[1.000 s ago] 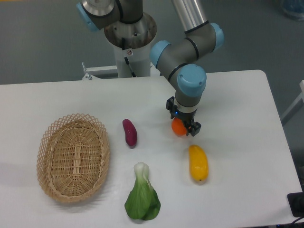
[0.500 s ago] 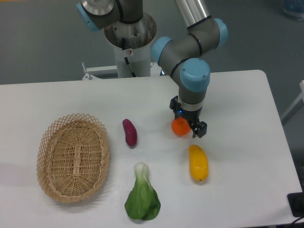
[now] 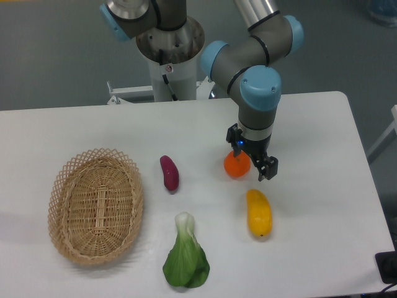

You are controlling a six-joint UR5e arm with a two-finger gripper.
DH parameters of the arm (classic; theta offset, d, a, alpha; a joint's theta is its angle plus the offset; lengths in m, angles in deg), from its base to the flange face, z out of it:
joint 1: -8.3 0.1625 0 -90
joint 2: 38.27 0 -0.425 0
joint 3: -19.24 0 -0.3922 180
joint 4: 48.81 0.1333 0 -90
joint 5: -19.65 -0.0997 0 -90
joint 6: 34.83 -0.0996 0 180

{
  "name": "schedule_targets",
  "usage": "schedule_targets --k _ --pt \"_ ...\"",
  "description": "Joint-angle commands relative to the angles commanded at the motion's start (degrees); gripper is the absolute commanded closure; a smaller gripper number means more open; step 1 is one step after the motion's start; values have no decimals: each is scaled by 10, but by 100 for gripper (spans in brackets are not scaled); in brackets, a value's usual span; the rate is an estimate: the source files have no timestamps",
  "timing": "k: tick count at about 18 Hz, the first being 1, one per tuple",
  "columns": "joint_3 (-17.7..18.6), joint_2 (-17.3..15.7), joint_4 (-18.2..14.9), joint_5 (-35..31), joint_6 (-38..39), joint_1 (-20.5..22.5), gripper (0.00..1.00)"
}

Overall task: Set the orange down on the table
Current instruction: 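Open the gripper to release the orange and lift away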

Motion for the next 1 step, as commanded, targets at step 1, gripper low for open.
schedule_targets --k 1 --pt "0 0 0 2 0 0 0"
